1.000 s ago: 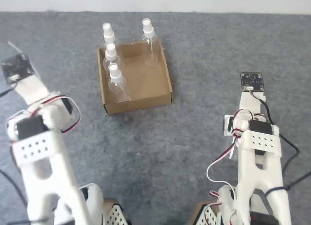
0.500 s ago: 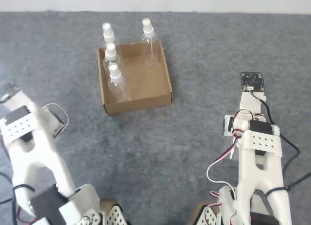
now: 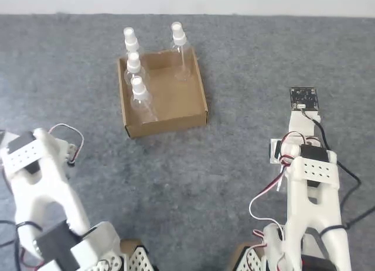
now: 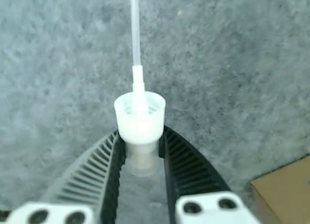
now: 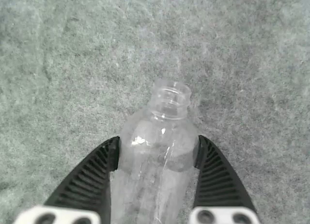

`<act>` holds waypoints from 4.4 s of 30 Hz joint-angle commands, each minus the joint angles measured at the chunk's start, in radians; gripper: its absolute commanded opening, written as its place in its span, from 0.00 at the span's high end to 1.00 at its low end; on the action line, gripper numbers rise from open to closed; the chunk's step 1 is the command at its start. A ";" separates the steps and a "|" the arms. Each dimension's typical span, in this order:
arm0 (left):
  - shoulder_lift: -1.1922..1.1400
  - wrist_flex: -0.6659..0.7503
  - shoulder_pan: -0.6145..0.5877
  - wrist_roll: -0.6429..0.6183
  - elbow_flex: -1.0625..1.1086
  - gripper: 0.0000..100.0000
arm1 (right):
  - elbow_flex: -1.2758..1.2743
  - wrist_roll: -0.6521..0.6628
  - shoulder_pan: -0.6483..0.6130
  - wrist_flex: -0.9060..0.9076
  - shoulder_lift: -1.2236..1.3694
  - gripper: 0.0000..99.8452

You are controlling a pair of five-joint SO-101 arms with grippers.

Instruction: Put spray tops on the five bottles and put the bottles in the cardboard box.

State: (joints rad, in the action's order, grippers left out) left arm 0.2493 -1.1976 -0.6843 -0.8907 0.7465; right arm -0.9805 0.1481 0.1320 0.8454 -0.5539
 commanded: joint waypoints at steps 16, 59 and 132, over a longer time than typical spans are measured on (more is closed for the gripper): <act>0.009 0.018 0.049 -0.178 -0.008 0.80 | -0.002 -0.009 -0.005 -0.024 -0.031 0.94; 0.005 -0.107 -0.031 1.691 -0.289 0.90 | -0.002 -0.009 -0.005 -0.024 -0.030 0.94; -0.354 -0.114 0.123 2.630 -0.390 0.86 | -0.054 0.002 -0.036 -0.105 -0.031 0.93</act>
State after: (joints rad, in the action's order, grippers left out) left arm -0.1128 -1.2881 -0.5708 1.7315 0.3966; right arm -1.0388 0.1496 0.1059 0.7626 -0.5539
